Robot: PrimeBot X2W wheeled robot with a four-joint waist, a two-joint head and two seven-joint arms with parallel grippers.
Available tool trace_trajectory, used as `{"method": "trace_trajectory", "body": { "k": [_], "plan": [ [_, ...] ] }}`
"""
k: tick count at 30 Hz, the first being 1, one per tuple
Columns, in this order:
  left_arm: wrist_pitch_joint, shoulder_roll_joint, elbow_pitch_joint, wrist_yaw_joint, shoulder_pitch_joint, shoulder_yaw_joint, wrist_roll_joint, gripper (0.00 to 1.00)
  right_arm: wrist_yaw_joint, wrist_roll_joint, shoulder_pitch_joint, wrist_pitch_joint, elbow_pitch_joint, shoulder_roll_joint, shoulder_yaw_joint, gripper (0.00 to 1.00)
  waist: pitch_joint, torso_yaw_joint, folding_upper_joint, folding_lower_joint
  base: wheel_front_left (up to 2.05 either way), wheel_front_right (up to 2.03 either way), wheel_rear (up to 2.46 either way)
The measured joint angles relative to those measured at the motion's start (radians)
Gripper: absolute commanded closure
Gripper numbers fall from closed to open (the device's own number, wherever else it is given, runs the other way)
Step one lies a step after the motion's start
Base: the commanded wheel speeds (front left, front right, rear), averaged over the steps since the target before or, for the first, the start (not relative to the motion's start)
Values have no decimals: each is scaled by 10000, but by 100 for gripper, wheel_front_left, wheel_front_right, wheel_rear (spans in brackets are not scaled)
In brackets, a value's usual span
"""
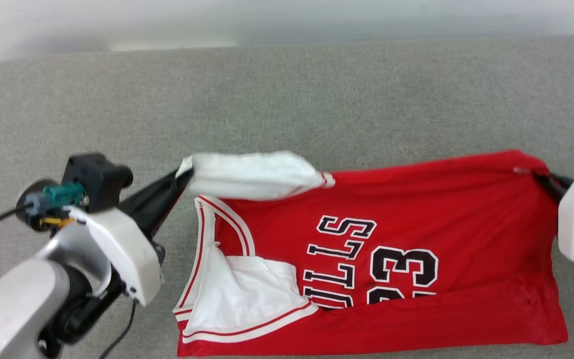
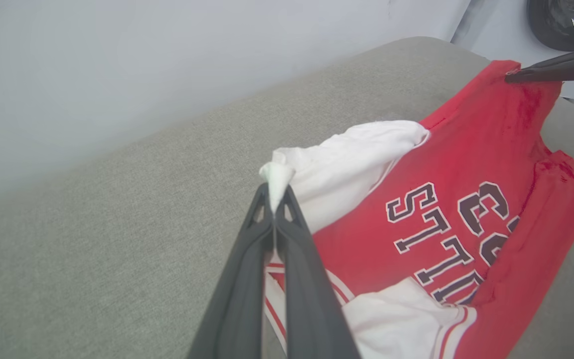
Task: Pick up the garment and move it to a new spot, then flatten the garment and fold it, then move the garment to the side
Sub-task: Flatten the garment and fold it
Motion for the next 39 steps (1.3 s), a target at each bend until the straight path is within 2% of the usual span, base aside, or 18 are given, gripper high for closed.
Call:
{"method": "trace_trajectory", "body": {
  "k": [5, 11, 16, 22, 30, 31, 32, 33, 34, 36, 38, 39],
  "plan": [
    [-290, 244, -263, 282, 1053, -127, -169, 100, 0, -288, 1326, -516, -564, 79, -458, 100, -409, 12, 0, 0, 0, 0, 0],
    [-554, 460, -642, 614, 2297, -364, -426, 100, -2, -731, 2747, -1074, -1266, 280, -499, 100, -651, 71, 0, 0, 0, 0, 0],
    [-481, 550, -539, 621, 3009, -871, -399, 100, -2, -1058, 3664, -1298, -1613, 2, -182, 100, -680, 96, 0, -1, 0, 0, 0],
    [-360, 437, 96, 596, 3400, -1327, -378, 100, -2, -1480, 4064, -1375, -1787, -491, 161, 100, -620, 75, 0, 0, 0, 0, 0],
    [-268, -54, 1032, 337, 3391, -1801, -127, 100, -2, -1848, 4219, -1563, -1655, -777, 882, 98, -576, 10, 0, 0, 0, 0, 0],
    [-255, -96, 1147, 272, 3389, -1870, -56, 100, -2, -1864, 4210, -1630, -1576, -786, 947, 77, -573, 2, 0, 0, 0, 0, 0],
    [-242, -134, 1262, 259, 3385, -1919, -25, 100, -2, -1854, 4201, -1643, -1513, -786, 986, 77, -570, -4, 0, 0, 0, 0, 0],
    [-238, -188, 1350, 247, 3378, -1981, 4, 100, -2, -1824, 4186, -1645, -1450, -779, 1016, 26, -574, -9, 0, 0, 0, 0, 0],
    [-226, -251, 1448, 205, 3363, -2031, 31, 100, -2, -1804, 4170, -1641, -1404, -771, 1045, 0, -582, -14, 0, 0, 0, 0, 0],
    [-228, -341, 1580, 169, 3355, -2098, 82, 100, -4, -1647, 4166, -1626, -1350, -729, 1081, 0, -611, -24, 0, 0, 0, 0, 0],
    [-320, -387, 1689, 182, 3345, -2094, 182, 0, -6, -1407, 4166, -1574, -1354, -702, 1043, 0, -692, -28, 0, 0, 0, 0, 0],
    [-405, -408, 1712, 224, 3345, -2079, 188, 0, -4, -1283, 4167, -1542, -1404, -679, 989, 0, -744, -32, 0, 0, 0, 0, 0]
  ]
}}
